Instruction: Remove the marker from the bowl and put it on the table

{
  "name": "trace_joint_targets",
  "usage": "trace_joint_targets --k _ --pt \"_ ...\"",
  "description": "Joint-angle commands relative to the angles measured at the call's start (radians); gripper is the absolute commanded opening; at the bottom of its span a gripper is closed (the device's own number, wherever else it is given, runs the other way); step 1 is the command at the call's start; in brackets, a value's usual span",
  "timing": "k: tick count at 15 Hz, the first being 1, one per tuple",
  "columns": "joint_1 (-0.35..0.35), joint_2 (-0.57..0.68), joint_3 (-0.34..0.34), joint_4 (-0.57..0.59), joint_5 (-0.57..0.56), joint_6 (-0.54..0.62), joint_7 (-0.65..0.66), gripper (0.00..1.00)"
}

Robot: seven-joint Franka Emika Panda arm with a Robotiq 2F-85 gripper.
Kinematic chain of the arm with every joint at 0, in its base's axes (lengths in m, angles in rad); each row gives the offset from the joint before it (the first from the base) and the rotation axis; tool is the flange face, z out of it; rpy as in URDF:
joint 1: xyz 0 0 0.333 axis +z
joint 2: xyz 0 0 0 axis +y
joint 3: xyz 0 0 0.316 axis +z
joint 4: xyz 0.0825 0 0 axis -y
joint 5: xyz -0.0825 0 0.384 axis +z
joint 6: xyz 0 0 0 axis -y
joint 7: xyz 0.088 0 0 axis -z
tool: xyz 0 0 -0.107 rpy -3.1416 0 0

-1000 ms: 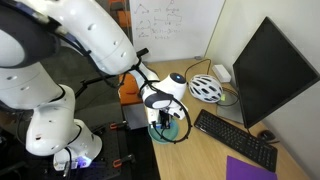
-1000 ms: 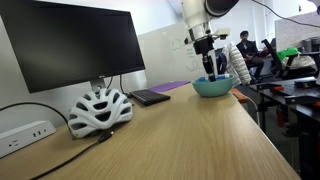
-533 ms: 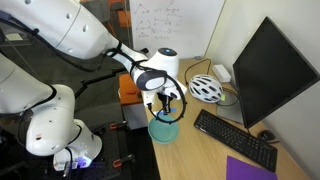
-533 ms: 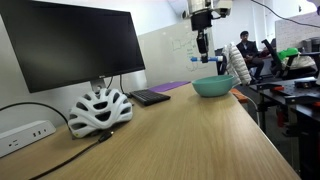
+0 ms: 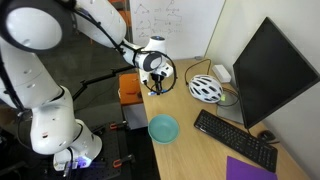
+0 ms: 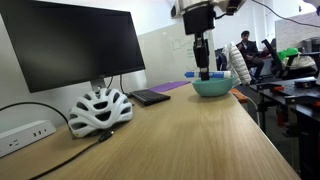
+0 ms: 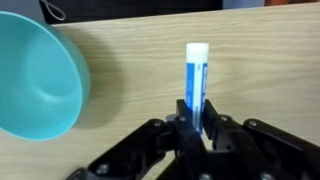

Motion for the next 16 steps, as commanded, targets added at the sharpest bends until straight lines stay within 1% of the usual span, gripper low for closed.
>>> trace_joint_targets --k 1,2,3,5,7,8,11,12,13,15,16 --pt "0.083 0.198 -0.040 0.162 -0.104 -0.036 0.067 0.05" --pt "0.113 0.258 -0.060 0.205 -0.133 -0.037 0.065 0.05" --pt "0.148 0.306 -0.092 0.240 -0.186 -0.032 0.072 0.05" --pt "0.192 0.393 -0.132 0.306 -0.182 -0.030 0.040 0.05" --pt "0.220 0.452 -0.156 0.351 -0.149 -0.012 0.018 0.05" --pt "0.223 0.443 -0.154 0.360 -0.136 -0.016 -0.002 0.05" --pt "0.215 0.439 -0.144 0.358 -0.085 0.040 -0.050 0.05" --pt "0.211 0.434 -0.143 0.356 -0.061 0.046 -0.074 0.32" --pt "0.205 0.428 -0.142 0.353 -0.031 0.045 -0.097 0.47" --pt "0.194 0.415 -0.141 0.346 0.021 0.043 -0.144 0.59" --pt "0.185 0.406 -0.139 0.342 0.045 0.042 -0.170 0.68"
